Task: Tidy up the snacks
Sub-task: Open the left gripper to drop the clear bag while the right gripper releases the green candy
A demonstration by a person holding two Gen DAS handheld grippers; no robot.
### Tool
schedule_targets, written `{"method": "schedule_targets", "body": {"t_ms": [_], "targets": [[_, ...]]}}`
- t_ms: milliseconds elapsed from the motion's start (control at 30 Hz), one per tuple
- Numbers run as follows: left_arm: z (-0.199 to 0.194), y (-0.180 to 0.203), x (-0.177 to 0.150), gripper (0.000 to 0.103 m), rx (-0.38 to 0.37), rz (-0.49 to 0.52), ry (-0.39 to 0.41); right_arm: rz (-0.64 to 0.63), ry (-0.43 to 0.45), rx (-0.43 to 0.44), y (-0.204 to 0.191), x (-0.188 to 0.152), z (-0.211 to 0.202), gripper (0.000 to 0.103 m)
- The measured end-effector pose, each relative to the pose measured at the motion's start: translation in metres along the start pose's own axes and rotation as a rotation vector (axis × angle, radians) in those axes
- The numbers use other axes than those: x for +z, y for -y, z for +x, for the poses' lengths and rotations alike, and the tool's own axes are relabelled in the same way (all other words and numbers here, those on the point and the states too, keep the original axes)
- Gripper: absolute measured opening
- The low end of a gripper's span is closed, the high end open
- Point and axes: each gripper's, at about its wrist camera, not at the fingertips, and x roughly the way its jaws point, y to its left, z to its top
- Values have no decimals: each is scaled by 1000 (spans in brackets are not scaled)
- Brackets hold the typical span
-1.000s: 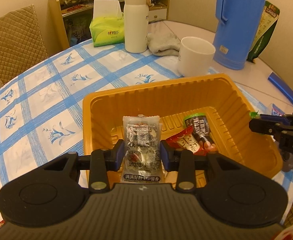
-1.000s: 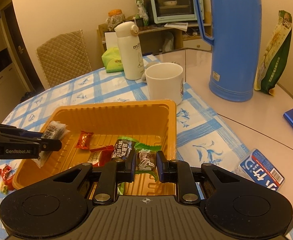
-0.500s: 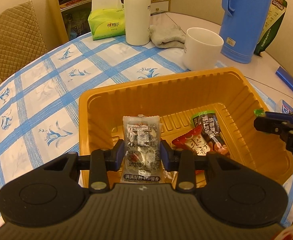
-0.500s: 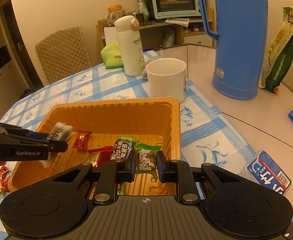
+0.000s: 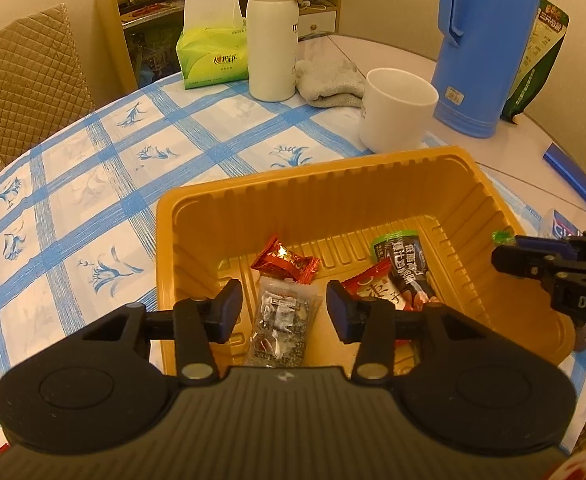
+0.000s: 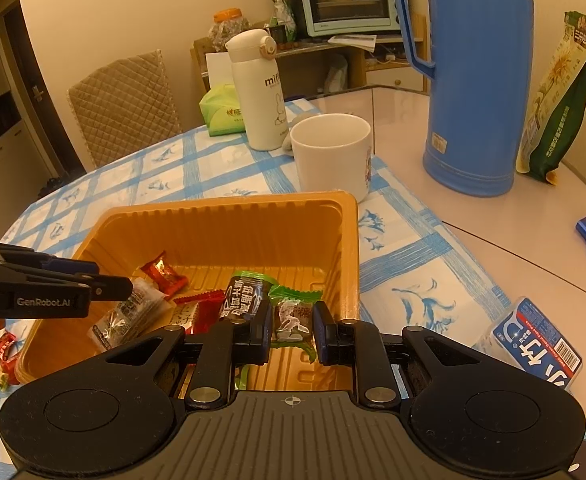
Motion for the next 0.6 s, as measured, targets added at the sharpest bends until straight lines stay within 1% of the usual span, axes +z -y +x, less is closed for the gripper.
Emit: {"method": "schedule_targets", "body": {"t_ms": [433,600], "targets": [[-17,-3,1,45,17,-19,30,-25,-26,-6,-5,0,11,22],[-21,-4,-1,48,21,-23,34,-25,-11,-4,-7,1,10,22]]}}
